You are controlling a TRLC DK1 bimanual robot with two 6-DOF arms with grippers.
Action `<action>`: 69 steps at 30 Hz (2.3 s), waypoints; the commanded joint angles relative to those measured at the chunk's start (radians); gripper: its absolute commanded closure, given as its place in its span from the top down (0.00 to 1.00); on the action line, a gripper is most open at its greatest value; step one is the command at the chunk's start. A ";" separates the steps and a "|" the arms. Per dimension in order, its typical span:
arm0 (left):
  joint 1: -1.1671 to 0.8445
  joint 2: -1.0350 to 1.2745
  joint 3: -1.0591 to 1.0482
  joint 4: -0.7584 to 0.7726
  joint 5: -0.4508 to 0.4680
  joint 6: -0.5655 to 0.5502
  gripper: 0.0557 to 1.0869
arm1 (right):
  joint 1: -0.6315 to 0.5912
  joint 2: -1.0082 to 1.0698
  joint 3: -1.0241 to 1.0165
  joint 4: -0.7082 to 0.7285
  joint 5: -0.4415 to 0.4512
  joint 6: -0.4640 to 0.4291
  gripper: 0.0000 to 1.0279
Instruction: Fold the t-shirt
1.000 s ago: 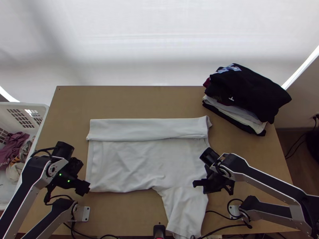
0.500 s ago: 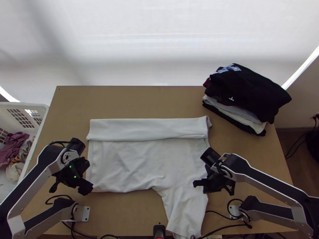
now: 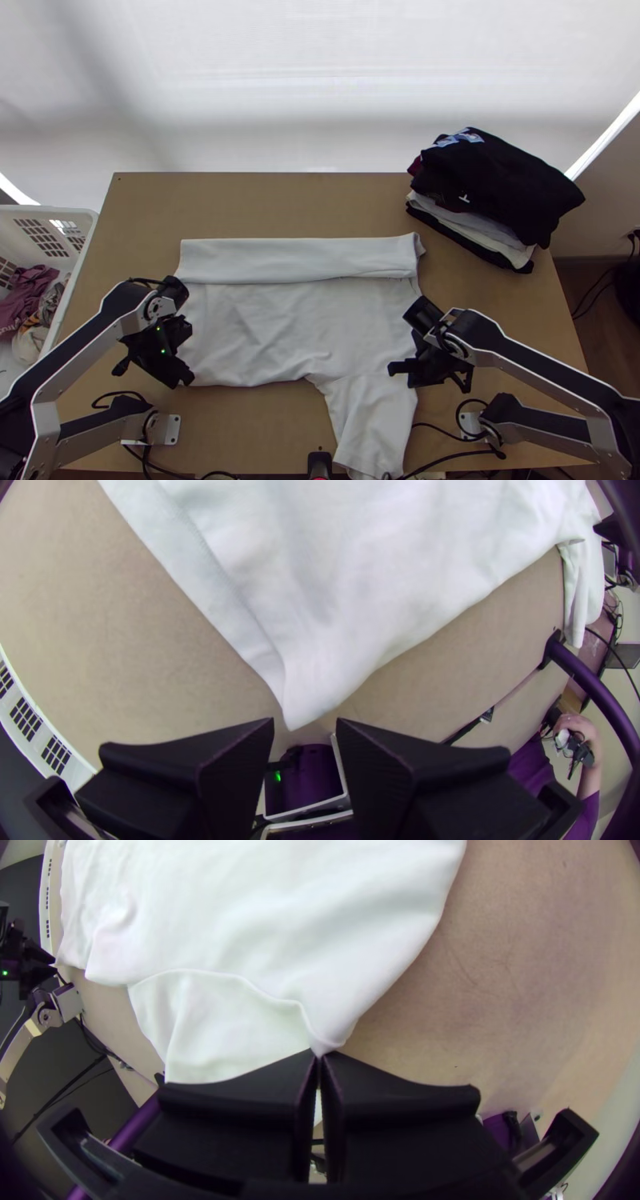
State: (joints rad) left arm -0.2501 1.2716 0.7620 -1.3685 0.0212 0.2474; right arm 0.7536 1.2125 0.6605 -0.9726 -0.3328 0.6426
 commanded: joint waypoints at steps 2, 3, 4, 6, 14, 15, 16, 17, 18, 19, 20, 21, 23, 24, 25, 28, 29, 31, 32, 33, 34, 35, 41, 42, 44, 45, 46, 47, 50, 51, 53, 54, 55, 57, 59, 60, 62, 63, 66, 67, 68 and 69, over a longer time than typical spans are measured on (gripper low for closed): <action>-0.017 0.048 -0.006 0.013 -0.004 -0.011 0.48 | 0.003 -0.030 -0.004 -0.008 0.003 0.005 0.03; -0.018 0.051 -0.010 0.022 -0.004 -0.014 0.48 | 0.003 -0.033 -0.004 -0.009 0.003 0.005 0.03; -0.021 0.057 -0.013 0.022 -0.004 -0.017 0.48 | 0.003 -0.037 -0.006 -0.009 0.003 0.003 0.03; -0.026 0.071 -0.021 0.031 -0.004 -0.022 0.47 | 0.003 -0.045 -0.006 -0.009 0.003 0.003 0.03; -0.026 0.057 -0.023 0.048 -0.004 -0.023 0.04 | -0.005 -0.079 -0.010 -0.011 0.003 0.000 0.03; -0.025 0.054 -0.021 0.051 -0.006 -0.020 0.04 | -0.011 -0.084 -0.012 -0.011 0.005 -0.001 0.03; -0.020 0.052 -0.021 0.049 -0.006 -0.013 0.04 | -0.017 -0.087 -0.013 -0.012 0.005 -0.004 0.03; -0.015 0.045 -0.026 0.048 -0.012 -0.003 0.04 | -0.019 -0.090 -0.013 -0.014 0.005 -0.006 0.03; -0.011 0.035 -0.026 0.049 -0.017 0.003 0.04 | -0.022 -0.096 -0.015 -0.018 0.006 -0.008 0.03; -0.003 0.034 -0.024 0.049 -0.024 0.006 0.04 | -0.025 -0.102 -0.016 -0.020 0.006 -0.011 0.03; 0.006 0.034 -0.026 0.049 -0.038 0.015 0.04 | -0.026 -0.105 -0.018 -0.021 0.008 -0.015 0.03; 0.018 0.032 -0.024 0.051 -0.044 0.020 0.04 | -0.025 -0.107 -0.021 -0.023 0.017 -0.021 0.03; 0.037 0.028 -0.021 0.049 -0.055 0.032 0.04 | -0.025 -0.107 -0.027 -0.028 0.041 -0.038 0.03; 0.045 0.023 -0.021 0.049 -0.069 0.041 0.04 | -0.025 -0.107 -0.029 -0.031 0.058 -0.047 0.03; 0.057 0.021 -0.021 0.052 -0.073 0.050 0.04 | -0.025 -0.107 -0.030 -0.032 0.074 -0.054 0.03; 0.081 0.015 0.003 0.051 -0.086 0.059 0.04 | -0.037 -0.117 -0.004 -0.048 0.083 -0.066 0.03; 0.091 0.012 0.020 0.049 -0.086 0.058 0.04 | -0.040 -0.126 0.011 -0.051 0.083 -0.066 0.03; 0.098 0.005 0.068 0.057 -0.081 0.049 0.04 | -0.043 -0.143 0.050 -0.067 0.083 -0.066 0.03; 0.103 0.005 0.092 0.060 -0.075 0.039 0.04 | -0.043 -0.148 0.071 -0.077 0.083 -0.067 0.03; 0.107 0.005 0.112 0.066 -0.070 0.038 0.04 | -0.043 -0.156 0.093 -0.081 0.083 -0.069 0.03; 0.112 0.005 0.132 0.088 -0.070 0.027 0.04 | -0.048 -0.159 0.111 -0.087 0.083 -0.077 0.03; 0.117 0.006 0.151 0.101 -0.070 0.016 0.04 | -0.057 -0.162 0.129 -0.094 0.083 -0.083 0.03; 0.149 0.015 0.241 0.163 -0.053 -0.008 0.04 | -0.108 -0.197 0.199 -0.103 0.083 -0.161 0.03; 0.153 0.017 0.249 0.163 -0.050 -0.011 0.04 | -0.115 -0.202 0.206 -0.103 0.083 -0.176 0.03; 0.163 0.020 0.260 0.180 -0.050 -0.011 0.04 | -0.137 -0.206 0.218 -0.103 0.083 -0.205 0.03; 0.170 0.023 0.264 0.183 -0.050 -0.011 0.04 | -0.151 -0.208 0.225 -0.103 0.083 -0.218 0.03; 0.172 0.026 0.267 0.183 -0.050 -0.011 0.04 | -0.160 -0.208 0.232 -0.103 0.083 -0.231 0.03; 0.179 0.029 0.270 0.194 -0.050 -0.010 0.04 | -0.172 -0.208 0.240 -0.097 0.083 -0.244 0.03; 0.193 0.045 0.292 0.209 -0.050 -0.011 0.04 | -0.206 -0.203 0.264 -0.061 0.083 -0.273 0.03; 0.199 0.052 0.304 0.218 -0.050 -0.017 0.04 | -0.218 -0.197 0.272 -0.048 0.083 -0.278 0.03; 0.206 0.069 0.330 0.229 -0.050 -0.028 0.04 | -0.237 -0.182 0.289 -0.017 0.083 -0.288 0.03; 0.209 0.080 0.346 0.244 -0.050 -0.040 0.04 | -0.244 -0.171 0.298 0.000 0.083 -0.290 0.03; 0.210 0.094 0.367 0.256 -0.050 -0.057 0.04 | -0.260 -0.157 0.315 0.015 0.083 -0.293 0.03; 0.215 0.121 0.413 0.269 -0.050 -0.085 0.04 | -0.287 -0.128 0.347 0.052 0.083 -0.293 0.03; 0.219 0.147 0.454 0.290 -0.050 -0.115 0.04 | -0.313 -0.094 0.387 0.081 0.083 -0.294 0.03; 0.221 0.163 0.476 0.296 -0.050 -0.131 0.04 | -0.333 -0.073 0.409 0.095 0.083 -0.294 0.03; 0.224 0.190 0.517 0.316 -0.050 -0.161 0.04 | -0.362 -0.030 0.449 0.118 0.083 -0.302 0.03; 0.224 0.204 0.534 0.319 -0.050 -0.169 0.04 | -0.382 -0.007 0.467 0.129 0.083 -0.304 0.03; 0.226 0.247 0.594 0.330 -0.050 -0.203 0.04 | -0.415 0.062 0.521 0.153 0.083 -0.310 0.03; 0.226 0.261 0.611 0.330 -0.050 -0.208 0.04 | -0.425 0.082 0.534 0.163 0.081 -0.308 0.03; 0.226 0.273 0.626 0.335 -0.050 -0.214 0.04 | -0.428 0.102 0.550 0.167 0.083 -0.308 0.03; 0.226 0.287 0.643 0.341 -0.052 -0.223 0.04 | -0.431 0.124 0.564 0.175 0.081 -0.308 0.03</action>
State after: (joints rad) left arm -0.0322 1.5188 1.3499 -1.0374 -0.0345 0.0628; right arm 0.3378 1.2797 1.1736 -0.8177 -0.2577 0.3496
